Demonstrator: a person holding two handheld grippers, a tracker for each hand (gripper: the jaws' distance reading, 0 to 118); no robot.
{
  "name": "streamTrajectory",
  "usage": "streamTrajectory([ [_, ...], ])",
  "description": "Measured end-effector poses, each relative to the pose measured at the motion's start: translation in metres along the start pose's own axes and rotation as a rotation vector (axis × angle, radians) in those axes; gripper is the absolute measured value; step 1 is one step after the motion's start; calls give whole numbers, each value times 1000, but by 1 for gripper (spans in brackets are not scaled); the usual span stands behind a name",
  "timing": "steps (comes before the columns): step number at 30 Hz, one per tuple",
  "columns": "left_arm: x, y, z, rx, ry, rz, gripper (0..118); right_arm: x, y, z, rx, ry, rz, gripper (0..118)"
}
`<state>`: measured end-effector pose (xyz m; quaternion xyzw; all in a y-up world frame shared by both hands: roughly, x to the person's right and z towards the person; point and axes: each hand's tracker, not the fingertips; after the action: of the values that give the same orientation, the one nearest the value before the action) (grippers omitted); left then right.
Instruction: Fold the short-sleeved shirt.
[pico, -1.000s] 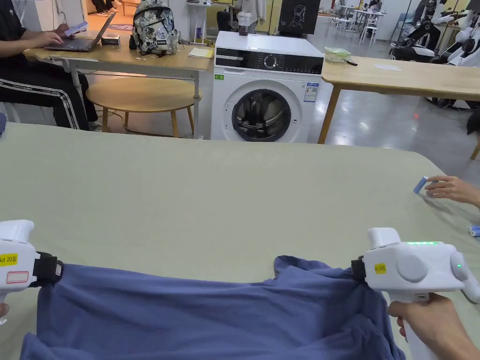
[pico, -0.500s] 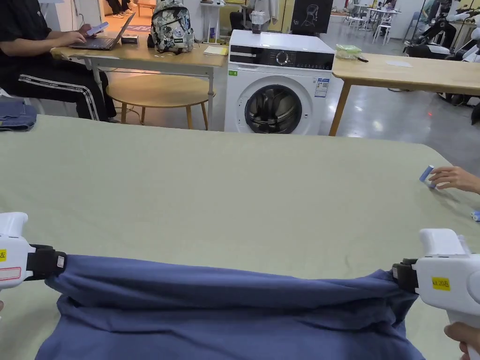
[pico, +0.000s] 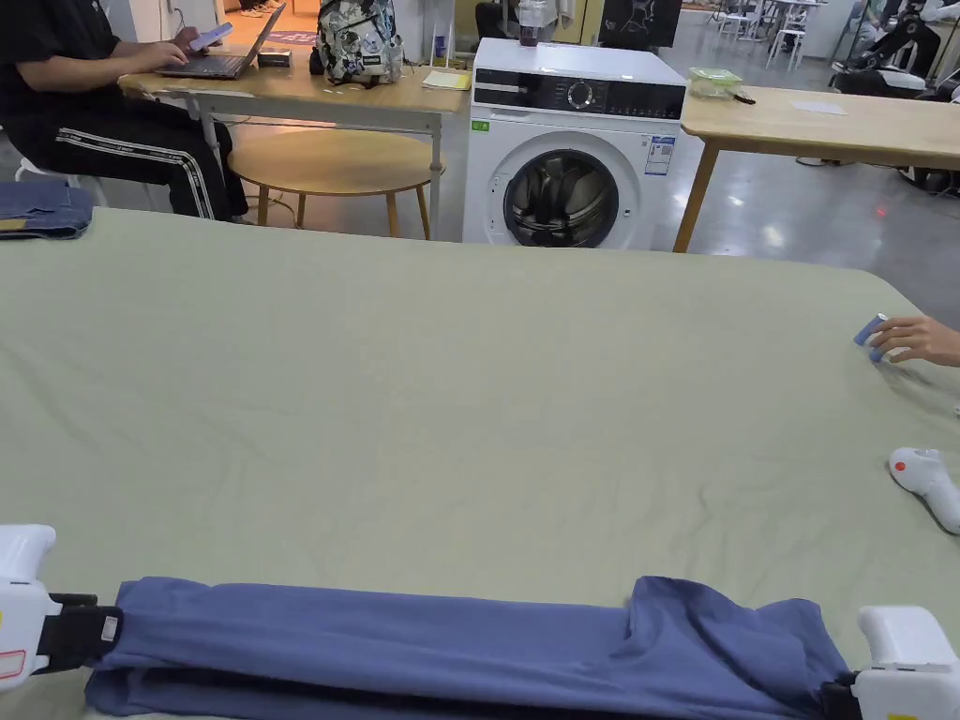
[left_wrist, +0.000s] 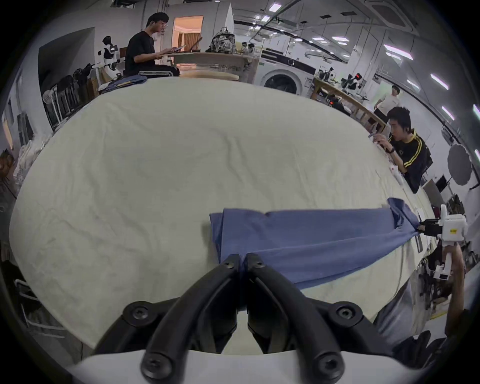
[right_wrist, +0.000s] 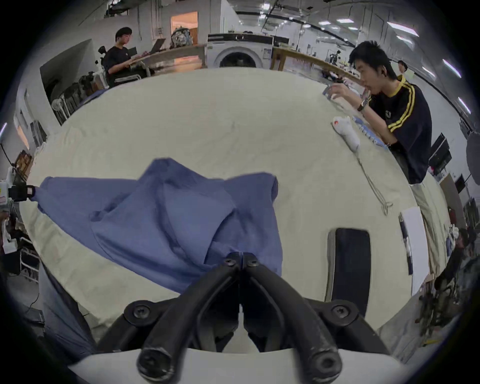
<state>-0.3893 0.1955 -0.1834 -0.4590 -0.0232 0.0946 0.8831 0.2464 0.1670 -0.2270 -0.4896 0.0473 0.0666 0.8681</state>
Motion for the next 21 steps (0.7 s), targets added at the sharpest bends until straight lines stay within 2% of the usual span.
streamTrajectory([
  [8, 8, -23, -47, -148, 81, -36, 0, -12, -5, -41, -46, -67, 48, 0],
  [11, 14, -29, -44, -115, 88, -22, 0, -16, -5, -44, -38, -81, 51, 0],
  [13, 14, -26, -39, -113, 82, 4, 0, -16, -4, -41, -38, -91, 62, 5],
  [14, 15, -25, -38, -114, 81, 3, 1, -18, -3, -38, -36, -101, 70, 16],
  [16, 18, -20, -31, -110, 84, 4, 12, -15, 2, -33, -38, -167, 80, 47],
  [17, 21, -17, -26, -91, 87, 10, 30, -15, 5, -28, -29, -199, 73, 66],
  [19, 27, -9, -19, -45, 104, 17, 58, -13, 13, -17, 9, -213, 43, 68],
  [21, 32, 1, -10, 5, 86, 33, 60, -18, 21, -2, 54, -191, 13, 68],
])
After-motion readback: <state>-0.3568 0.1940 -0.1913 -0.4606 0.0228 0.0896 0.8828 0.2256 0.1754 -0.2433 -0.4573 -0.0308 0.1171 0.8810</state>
